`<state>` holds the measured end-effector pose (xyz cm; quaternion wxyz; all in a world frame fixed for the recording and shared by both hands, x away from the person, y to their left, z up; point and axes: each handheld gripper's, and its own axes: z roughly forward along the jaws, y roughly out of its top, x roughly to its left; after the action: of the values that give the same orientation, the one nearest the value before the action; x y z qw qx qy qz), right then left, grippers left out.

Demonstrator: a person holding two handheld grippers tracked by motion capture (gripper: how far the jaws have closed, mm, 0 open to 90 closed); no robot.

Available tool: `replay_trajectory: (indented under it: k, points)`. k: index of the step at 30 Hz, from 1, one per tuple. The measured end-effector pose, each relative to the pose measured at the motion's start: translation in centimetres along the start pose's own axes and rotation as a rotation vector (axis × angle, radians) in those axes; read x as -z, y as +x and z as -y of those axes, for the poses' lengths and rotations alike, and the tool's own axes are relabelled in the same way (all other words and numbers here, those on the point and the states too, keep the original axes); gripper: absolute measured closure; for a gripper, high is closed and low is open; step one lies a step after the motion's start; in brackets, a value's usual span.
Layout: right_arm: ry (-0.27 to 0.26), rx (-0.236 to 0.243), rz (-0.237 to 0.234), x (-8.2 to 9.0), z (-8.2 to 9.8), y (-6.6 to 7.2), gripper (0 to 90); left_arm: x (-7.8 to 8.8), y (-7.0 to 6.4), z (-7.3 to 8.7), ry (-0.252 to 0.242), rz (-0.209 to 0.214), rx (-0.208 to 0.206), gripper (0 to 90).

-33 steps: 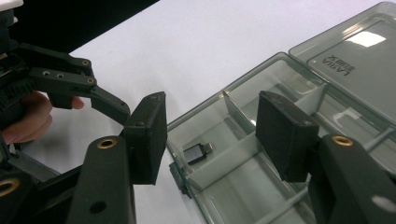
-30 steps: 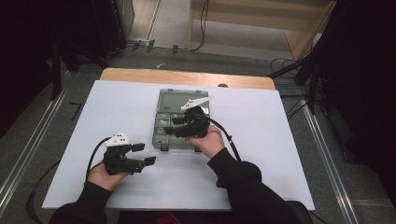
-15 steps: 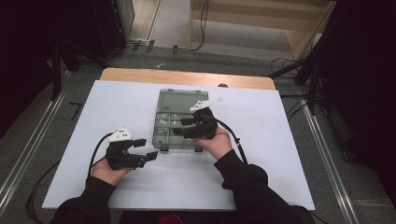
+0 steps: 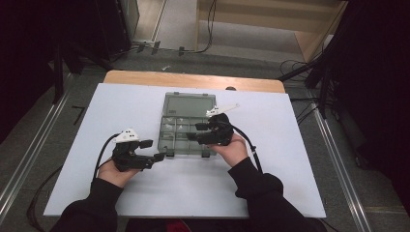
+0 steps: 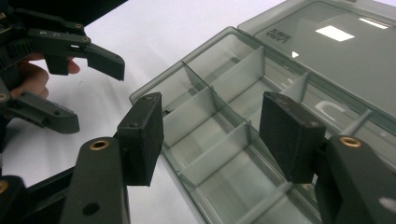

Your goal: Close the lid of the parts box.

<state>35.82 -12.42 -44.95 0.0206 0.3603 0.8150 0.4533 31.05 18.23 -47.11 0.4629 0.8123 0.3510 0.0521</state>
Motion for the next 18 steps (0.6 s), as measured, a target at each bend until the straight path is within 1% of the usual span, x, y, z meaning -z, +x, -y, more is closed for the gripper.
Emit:
replay_trajectory:
  k: [3,6,9,10,13,14,17,18]
  points:
    - [0.000,-0.004,0.011,0.2,0.3,-0.2,38.4,-0.2,0.0,-0.3,0.007,-0.009,0.008,24.3]
    - [-0.001,-0.006,0.024,0.5,0.6,-0.4,37.9,-0.4,-0.1,-0.6,0.011,-0.014,0.000,24.3]
    - [-0.006,-0.011,0.036,0.9,0.8,-0.7,37.0,-0.6,0.0,-0.9,0.017,-0.018,0.001,24.4]
    - [-0.006,-0.015,0.039,1.0,0.9,-0.7,36.7,-0.7,0.1,-1.0,0.017,-0.022,-0.004,24.4]
    - [-0.017,-0.021,0.045,1.4,1.0,-0.9,36.4,-0.8,0.4,-1.3,0.007,-0.028,0.006,24.4]
    - [-0.021,-0.027,0.047,1.5,1.0,-1.0,36.3,-0.9,0.6,-1.4,0.013,-0.031,0.013,24.6]
    - [-0.024,-0.034,0.051,1.7,1.1,-1.3,36.2,-1.2,0.9,-1.7,0.013,-0.036,0.018,24.6]
    - [-0.022,-0.035,0.052,1.8,1.2,-1.3,36.2,-1.3,1.0,-1.8,0.020,-0.038,0.020,24.5]
